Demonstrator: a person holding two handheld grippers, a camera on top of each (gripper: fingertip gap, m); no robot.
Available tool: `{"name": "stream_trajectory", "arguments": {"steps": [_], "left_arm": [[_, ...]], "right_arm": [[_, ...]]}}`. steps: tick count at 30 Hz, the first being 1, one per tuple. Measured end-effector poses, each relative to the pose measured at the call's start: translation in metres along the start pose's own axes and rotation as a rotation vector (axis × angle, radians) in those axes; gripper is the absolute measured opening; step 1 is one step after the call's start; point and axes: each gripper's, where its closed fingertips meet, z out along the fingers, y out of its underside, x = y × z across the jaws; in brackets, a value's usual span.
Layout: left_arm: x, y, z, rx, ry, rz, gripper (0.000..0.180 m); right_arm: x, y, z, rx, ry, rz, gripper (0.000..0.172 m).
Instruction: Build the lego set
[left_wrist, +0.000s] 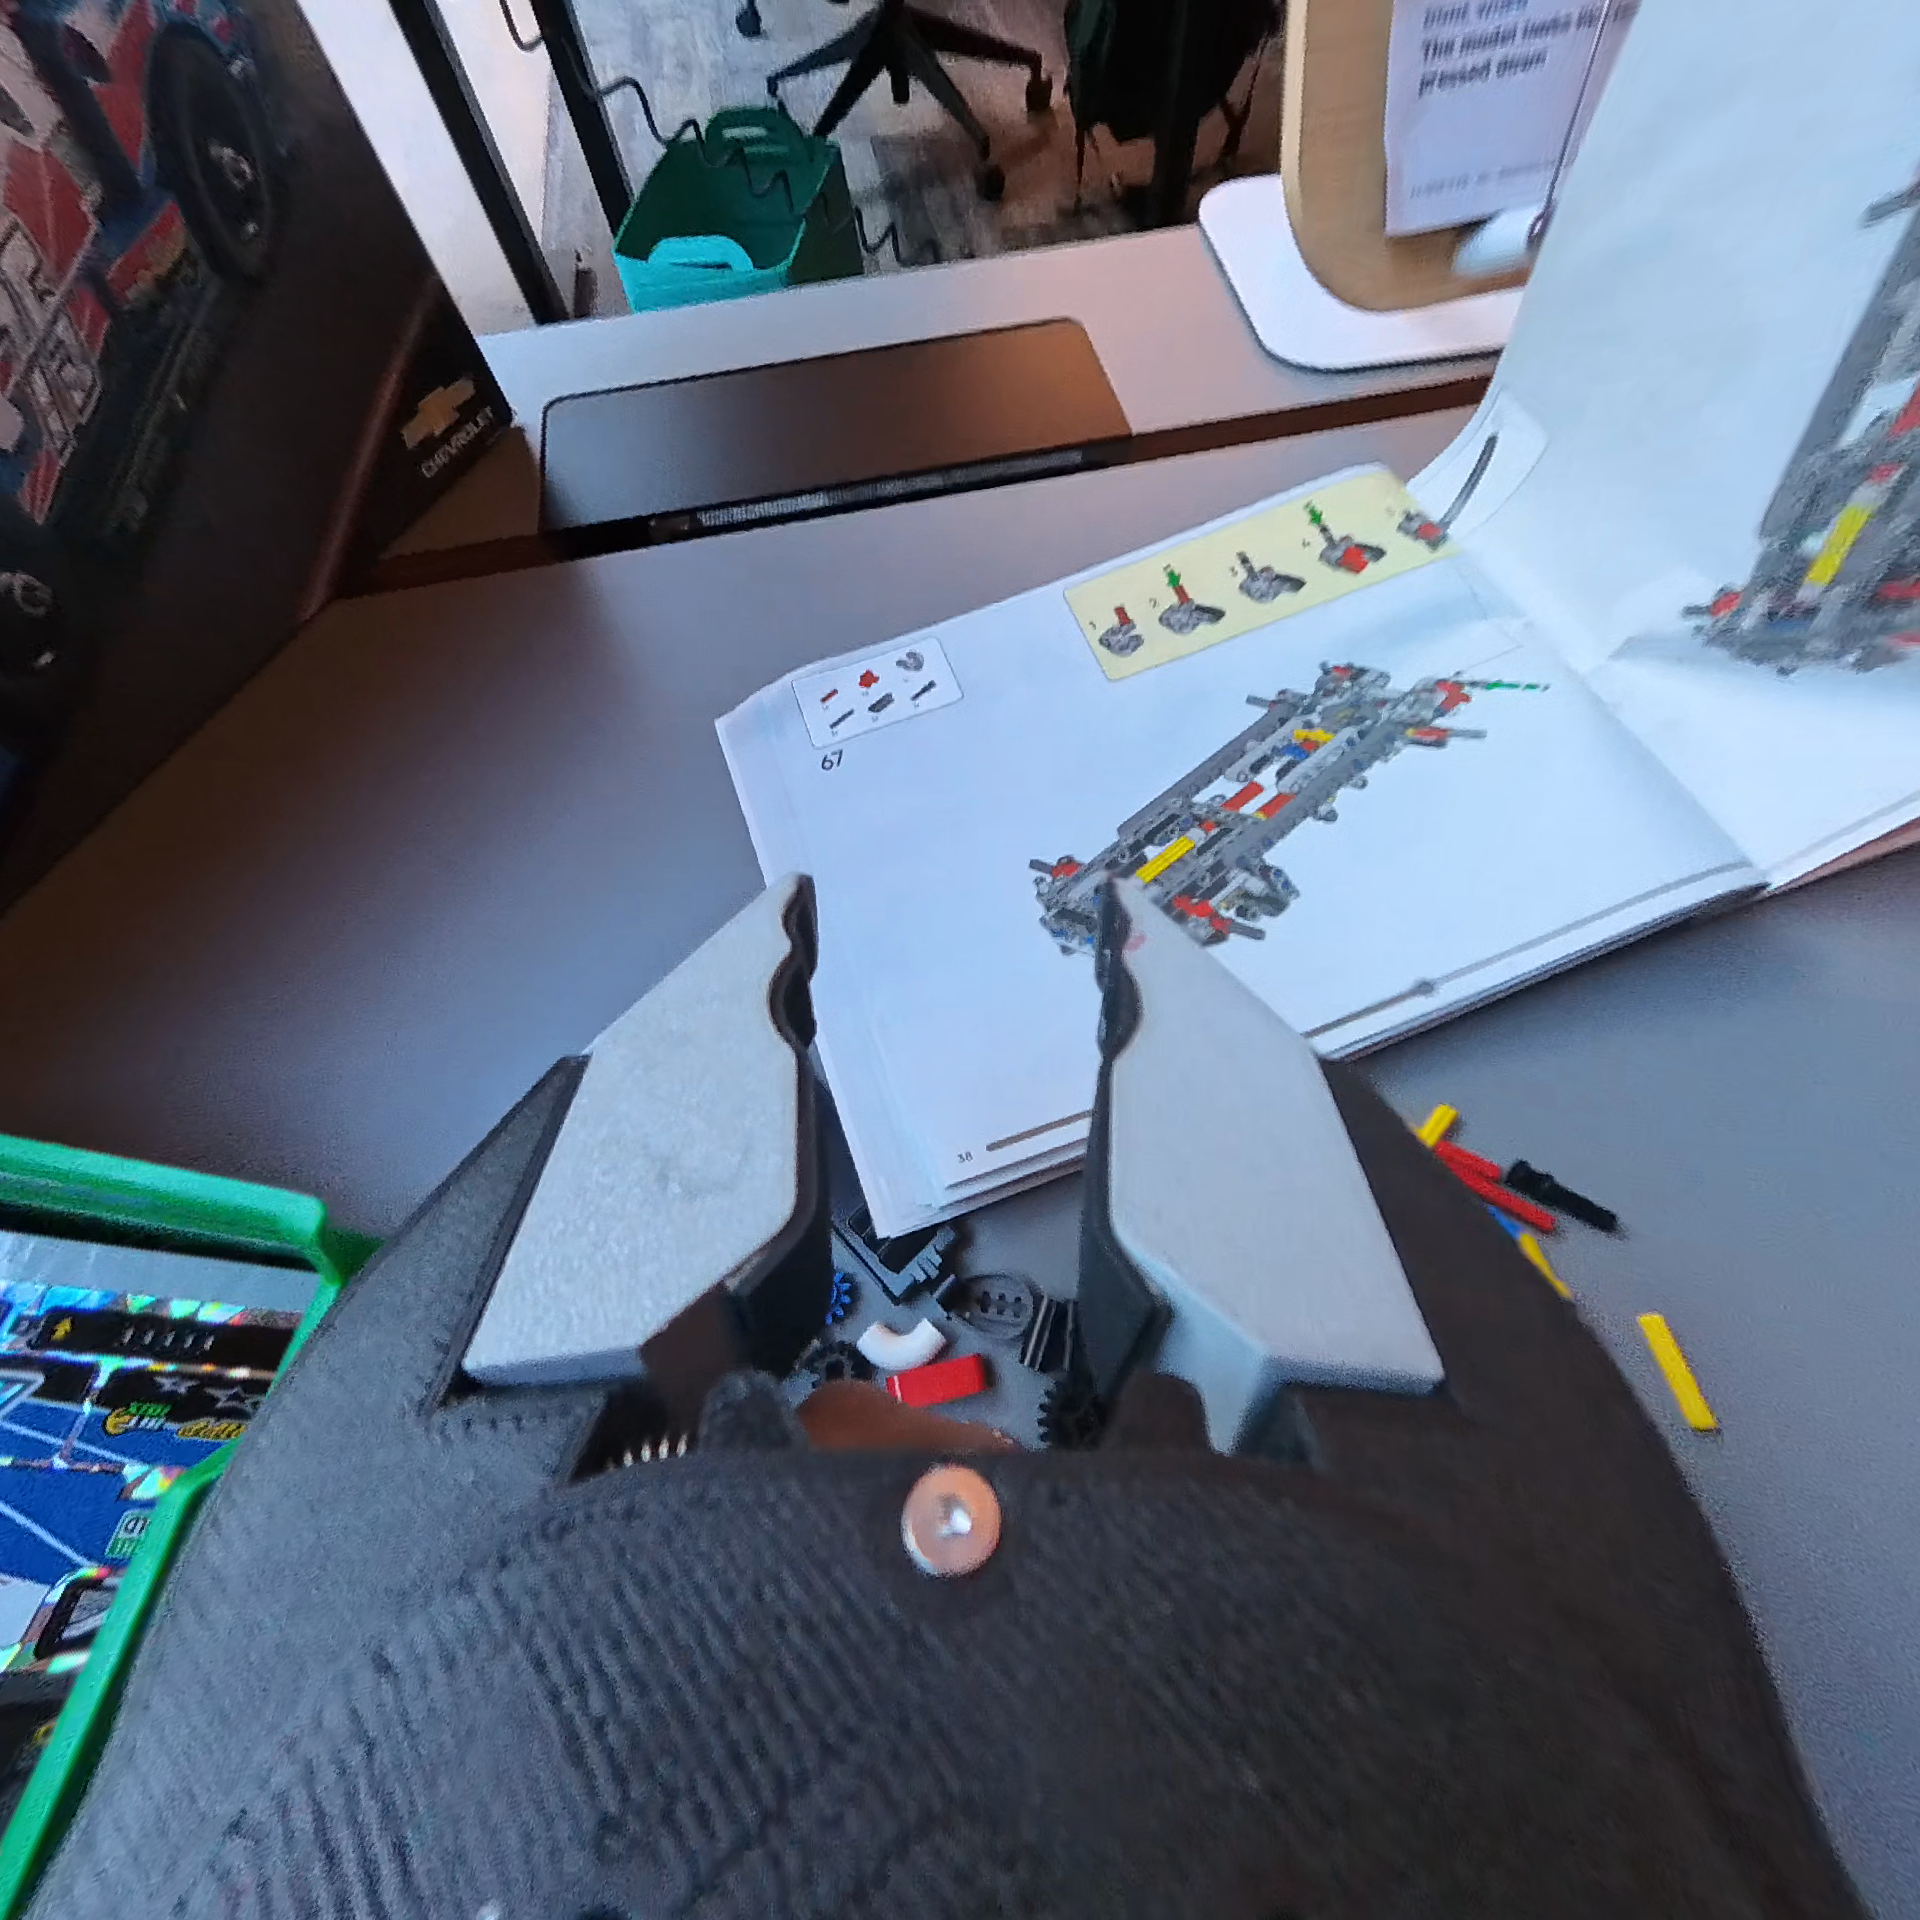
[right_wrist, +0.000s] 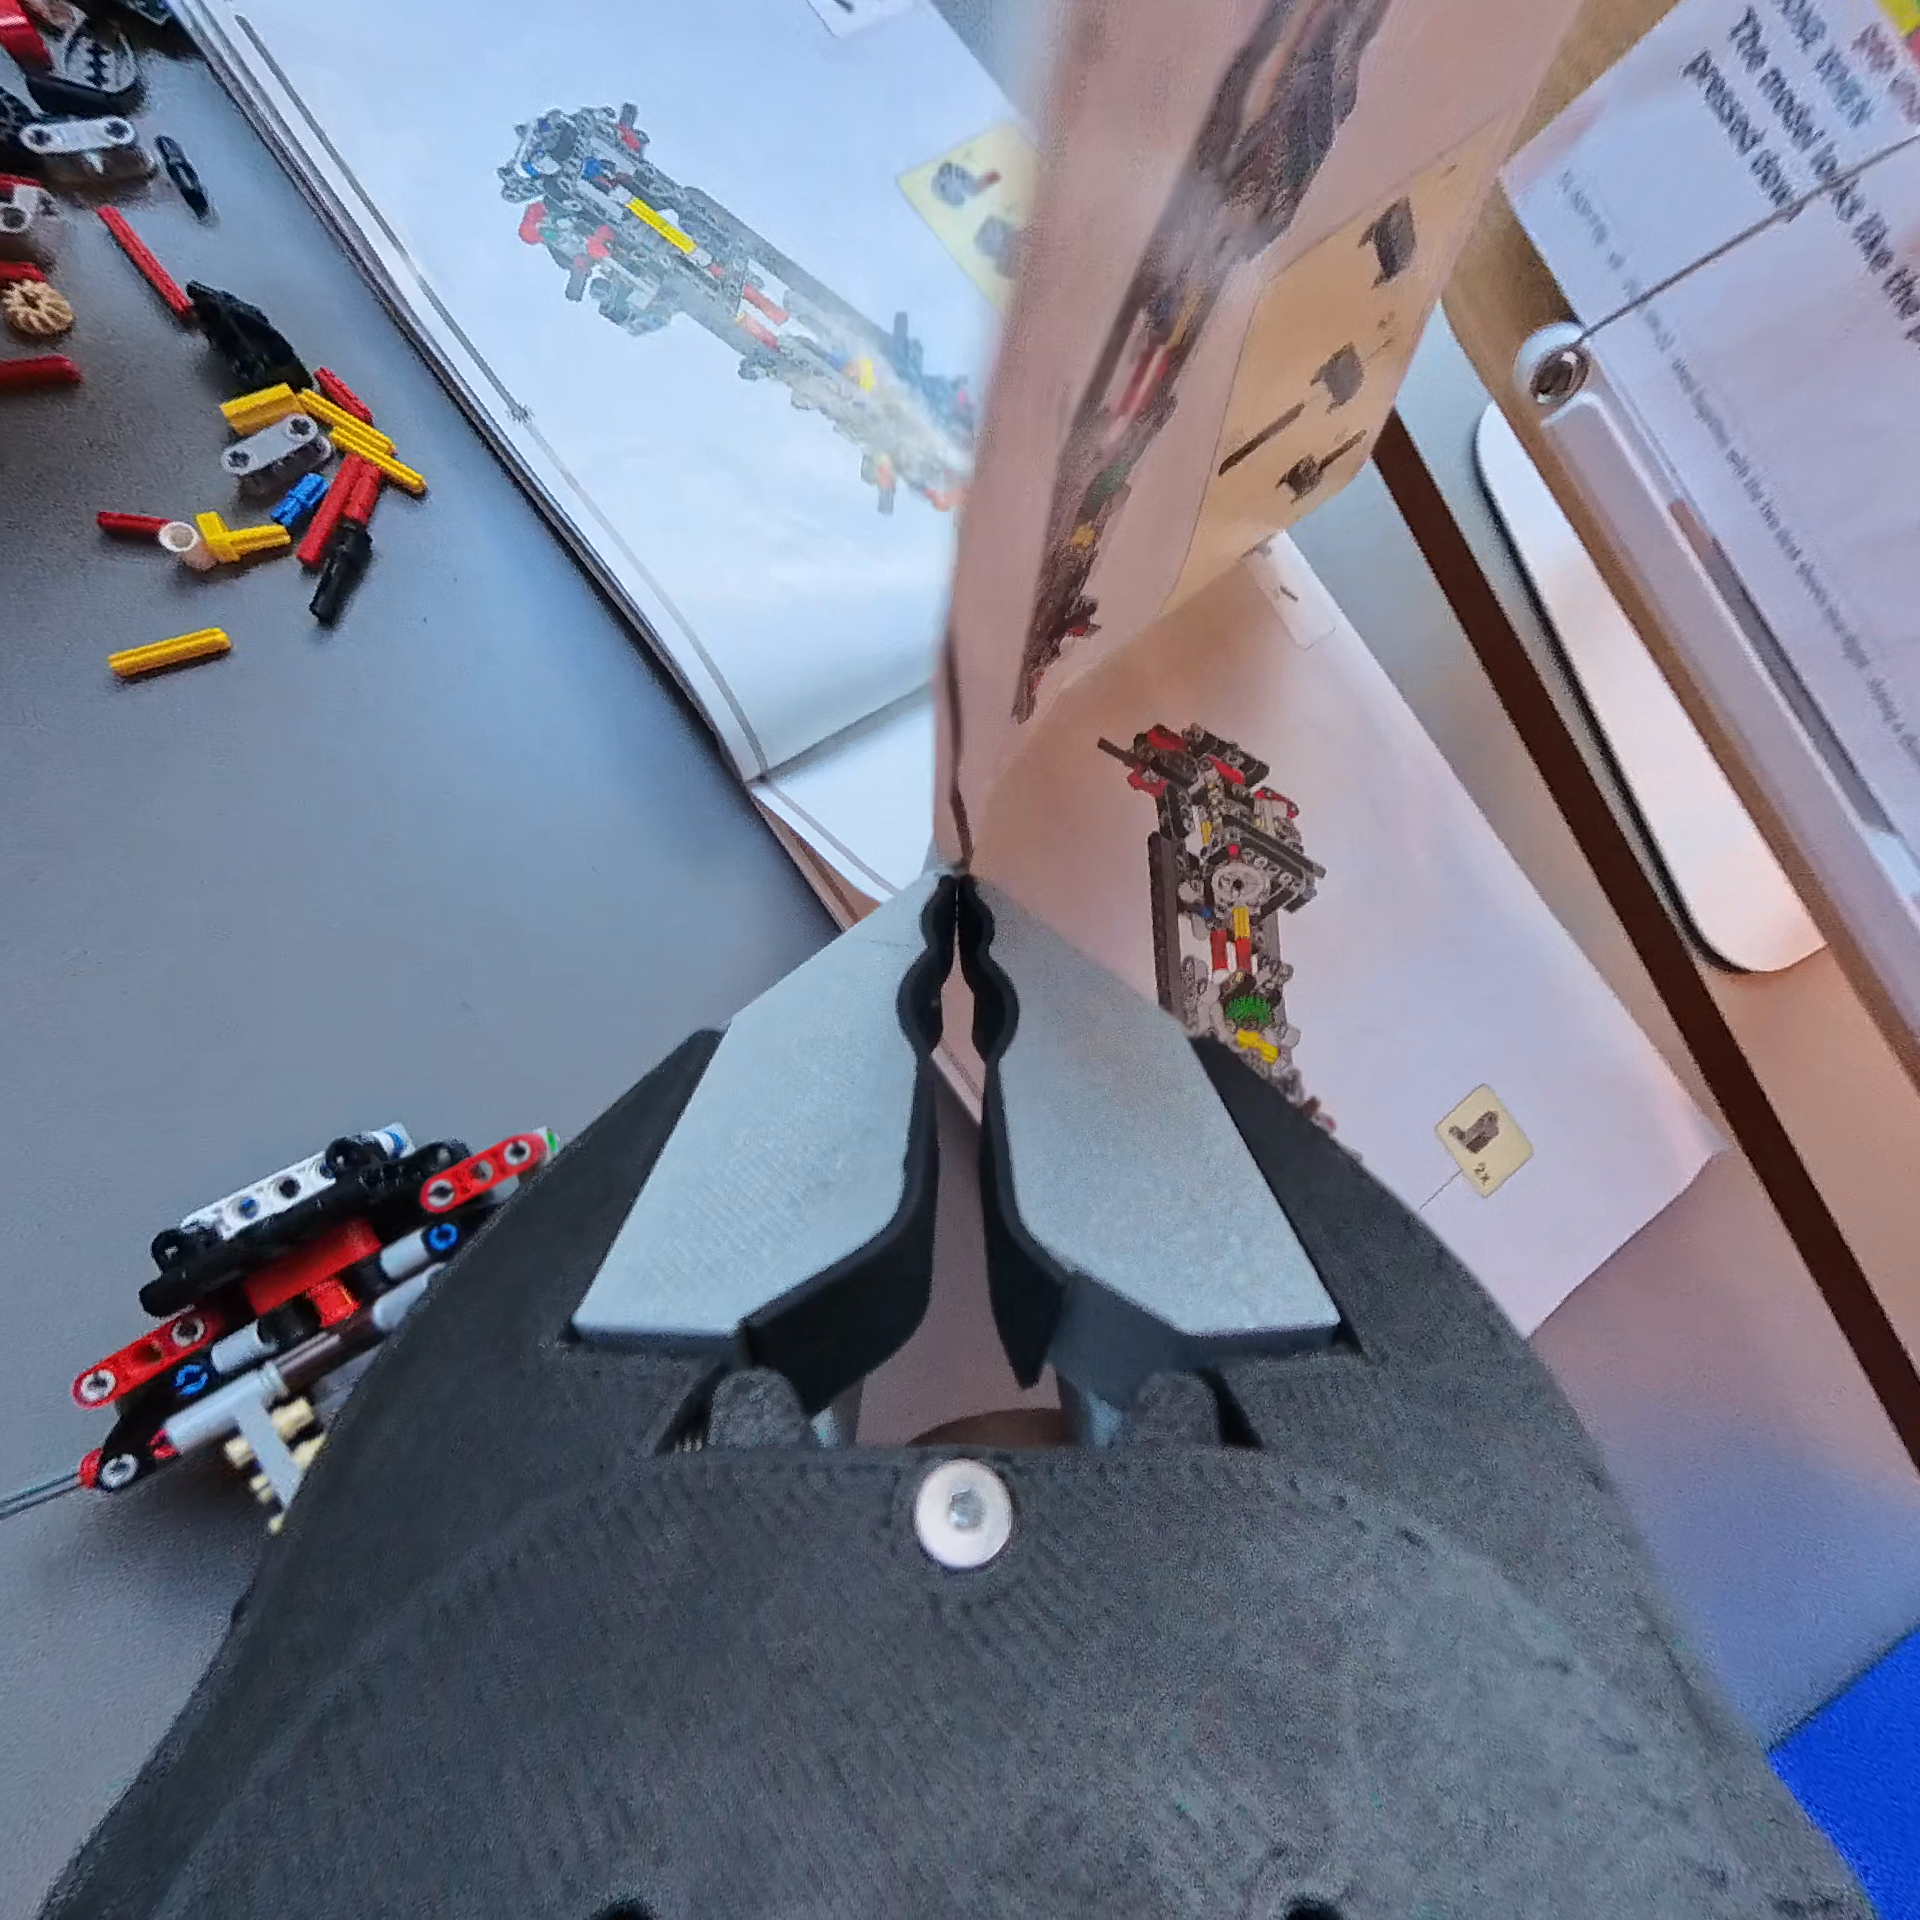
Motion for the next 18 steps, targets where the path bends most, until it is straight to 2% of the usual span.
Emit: {"name": "stream_trajectory", "arguments": {"steps": [5, 10, 13, 18], "left_arm": [[0.007, 0.030, 0.015, -0.157, -0.012, 0.107, 0.054], [0.034, 0.058, 0.018, -0.288, 0.138, 0.162, 0.056], [0.041, 0.068, 0.021, -0.329, 0.175, 0.180, 0.056], [0.046, 0.080, 0.031, -0.374, 0.197, 0.174, 0.057]], "right_arm": [[0.009, 0.017, -0.004, 0.013, -0.057, 0.097, 0.000], [0.022, 0.036, -0.010, 0.008, -0.069, 0.155, 0.000], [0.029, 0.047, -0.015, 0.007, -0.083, 0.185, 0.001], [0.035, 0.056, -0.024, 0.048, -0.177, 0.302, 0.021]]}}
